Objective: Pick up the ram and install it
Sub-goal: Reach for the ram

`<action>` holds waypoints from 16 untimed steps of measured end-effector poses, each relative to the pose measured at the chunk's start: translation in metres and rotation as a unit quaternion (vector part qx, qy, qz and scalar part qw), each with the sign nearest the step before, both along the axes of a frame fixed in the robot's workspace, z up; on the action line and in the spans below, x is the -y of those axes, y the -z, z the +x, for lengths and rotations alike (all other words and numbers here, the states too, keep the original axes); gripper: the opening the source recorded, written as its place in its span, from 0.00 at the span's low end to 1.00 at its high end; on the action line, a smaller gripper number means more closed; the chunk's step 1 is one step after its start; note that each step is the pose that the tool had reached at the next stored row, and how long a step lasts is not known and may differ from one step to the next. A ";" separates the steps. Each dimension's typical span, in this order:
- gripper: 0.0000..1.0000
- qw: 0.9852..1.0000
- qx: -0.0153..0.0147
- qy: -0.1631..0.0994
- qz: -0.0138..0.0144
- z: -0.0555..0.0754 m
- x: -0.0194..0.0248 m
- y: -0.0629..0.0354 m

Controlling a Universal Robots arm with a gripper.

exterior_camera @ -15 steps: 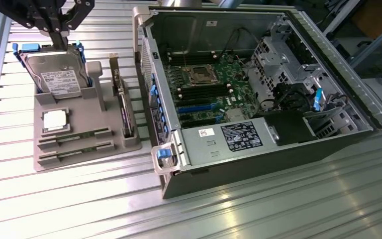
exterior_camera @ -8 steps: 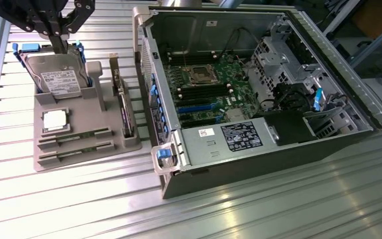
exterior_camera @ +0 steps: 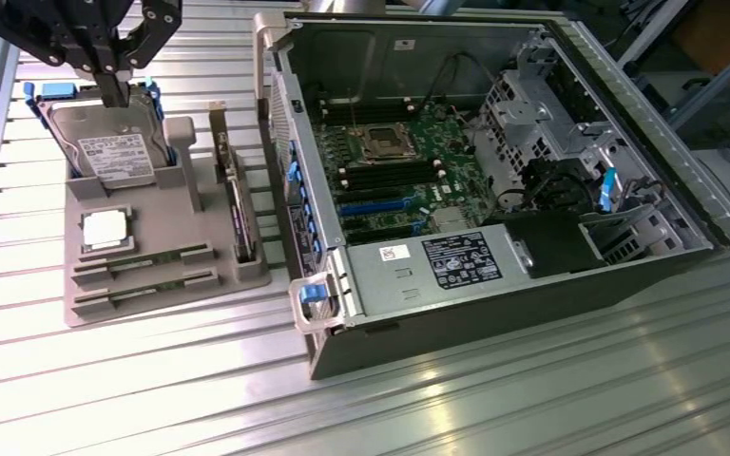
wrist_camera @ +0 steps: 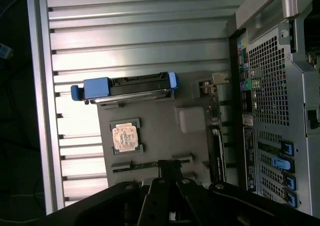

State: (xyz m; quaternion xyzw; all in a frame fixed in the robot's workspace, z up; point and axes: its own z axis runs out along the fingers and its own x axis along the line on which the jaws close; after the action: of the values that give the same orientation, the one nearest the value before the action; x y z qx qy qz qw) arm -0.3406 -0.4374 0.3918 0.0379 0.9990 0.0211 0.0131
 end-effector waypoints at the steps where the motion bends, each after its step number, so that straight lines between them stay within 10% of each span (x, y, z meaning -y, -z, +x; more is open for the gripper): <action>1: 0.10 1.000 0.000 0.000 0.000 0.000 0.0004 0.0000; 16: 0.10 1.000 0.000 0.000 -0.001 0.000 0.0173 0.0012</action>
State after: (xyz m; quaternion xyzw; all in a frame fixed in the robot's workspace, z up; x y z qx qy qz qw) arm -0.3406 -0.4547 0.3907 0.0379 0.9990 0.0199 0.0131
